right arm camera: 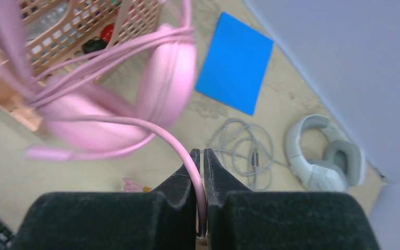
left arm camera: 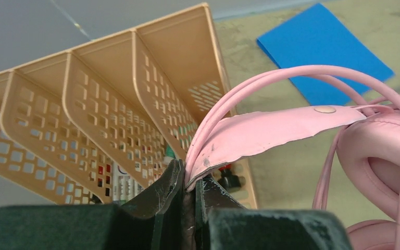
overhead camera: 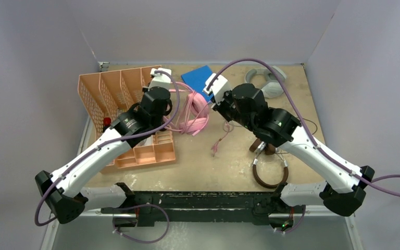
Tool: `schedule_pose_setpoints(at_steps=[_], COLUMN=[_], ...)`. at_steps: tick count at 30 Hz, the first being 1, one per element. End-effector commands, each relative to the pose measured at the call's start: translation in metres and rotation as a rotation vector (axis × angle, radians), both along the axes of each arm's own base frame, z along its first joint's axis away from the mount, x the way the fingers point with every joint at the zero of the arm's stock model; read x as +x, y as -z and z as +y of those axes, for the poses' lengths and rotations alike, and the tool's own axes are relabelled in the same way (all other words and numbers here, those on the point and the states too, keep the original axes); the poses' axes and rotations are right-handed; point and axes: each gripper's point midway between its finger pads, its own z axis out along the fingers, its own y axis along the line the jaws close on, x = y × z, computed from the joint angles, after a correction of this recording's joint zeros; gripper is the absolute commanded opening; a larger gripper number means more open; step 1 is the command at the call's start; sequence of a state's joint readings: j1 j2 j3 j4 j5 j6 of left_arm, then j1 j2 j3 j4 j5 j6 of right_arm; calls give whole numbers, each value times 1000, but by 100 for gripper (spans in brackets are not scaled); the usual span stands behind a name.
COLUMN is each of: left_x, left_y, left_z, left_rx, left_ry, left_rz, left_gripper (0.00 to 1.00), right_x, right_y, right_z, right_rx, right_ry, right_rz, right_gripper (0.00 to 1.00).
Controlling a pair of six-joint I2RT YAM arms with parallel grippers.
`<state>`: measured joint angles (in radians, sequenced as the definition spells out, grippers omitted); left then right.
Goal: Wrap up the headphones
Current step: Wrap the headphones cable around the headphones.
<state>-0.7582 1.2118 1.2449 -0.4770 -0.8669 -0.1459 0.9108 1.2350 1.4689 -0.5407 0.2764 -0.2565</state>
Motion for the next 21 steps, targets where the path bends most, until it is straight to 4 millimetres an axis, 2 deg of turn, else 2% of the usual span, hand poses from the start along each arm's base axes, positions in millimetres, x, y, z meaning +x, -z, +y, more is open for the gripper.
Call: schedule_pose_setpoints(at_steps=[1, 4, 7, 12, 17, 21], left_x=[-20, -31, -39, -54, -64, -68], left_y=[-23, -22, -23, -30, -30, -36], left_z=[-29, -34, -36, -45, -58, -59], left_rx=[-191, -232, -271, -356, -415, -455], left_ry=[214, 263, 288, 365, 437, 451], left_rz=[-1, 27, 45, 51, 82, 66], left_gripper=[0, 0, 0, 0, 0, 0], right_x=[23, 33, 45, 59, 61, 75], right_y=[-38, -44, -41, -19, 1, 16], right_z=[-2, 7, 12, 18, 37, 35], right_rx=[2, 21, 30, 103, 206, 236], right_ry=[45, 39, 27, -64, -254, -247], right_rz=[-197, -246, -253, -148, -20, 59], right_gripper=[7, 12, 13, 15, 28, 33])
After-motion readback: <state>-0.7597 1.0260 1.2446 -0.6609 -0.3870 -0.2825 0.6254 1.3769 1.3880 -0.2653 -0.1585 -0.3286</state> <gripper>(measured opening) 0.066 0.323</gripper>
